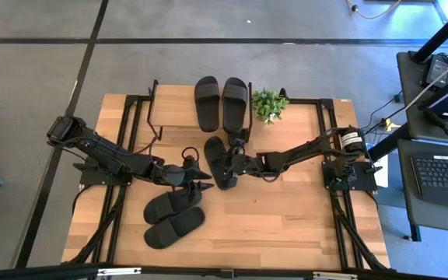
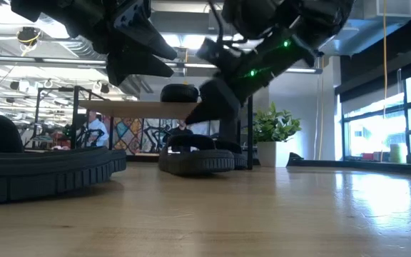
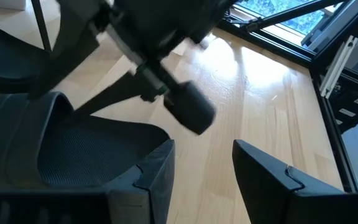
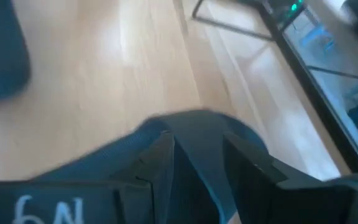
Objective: Pick and place slides into the shelf
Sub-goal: Put the black slide under the shelf
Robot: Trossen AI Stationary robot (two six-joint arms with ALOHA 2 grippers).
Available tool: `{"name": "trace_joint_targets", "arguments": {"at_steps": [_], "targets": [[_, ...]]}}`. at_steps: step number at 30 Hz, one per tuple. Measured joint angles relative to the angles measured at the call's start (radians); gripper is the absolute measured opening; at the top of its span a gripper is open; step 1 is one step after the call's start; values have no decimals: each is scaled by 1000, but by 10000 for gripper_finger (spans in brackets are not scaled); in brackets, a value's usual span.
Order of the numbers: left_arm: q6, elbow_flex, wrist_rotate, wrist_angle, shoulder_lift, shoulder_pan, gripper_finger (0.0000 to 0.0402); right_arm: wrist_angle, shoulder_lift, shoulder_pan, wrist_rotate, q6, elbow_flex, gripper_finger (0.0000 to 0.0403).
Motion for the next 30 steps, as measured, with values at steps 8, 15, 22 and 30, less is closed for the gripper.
{"name": "trace_joint_targets", "arguments": {"at_steps": [8,15,22,30], "targets": [[0,0,0,-4,0,-18,153,-221,-146,27,-307,21,1,138],[4,0,6,-4,0,-48,153,-399,-174,30,-900,50,1,138],[-5,0,87,-1,0,-80,153,-381,-88,39,-913,66,1,138],[-34,0,129,2,0,-115,153,-321,-17,39,-847,102,1,138]]}}
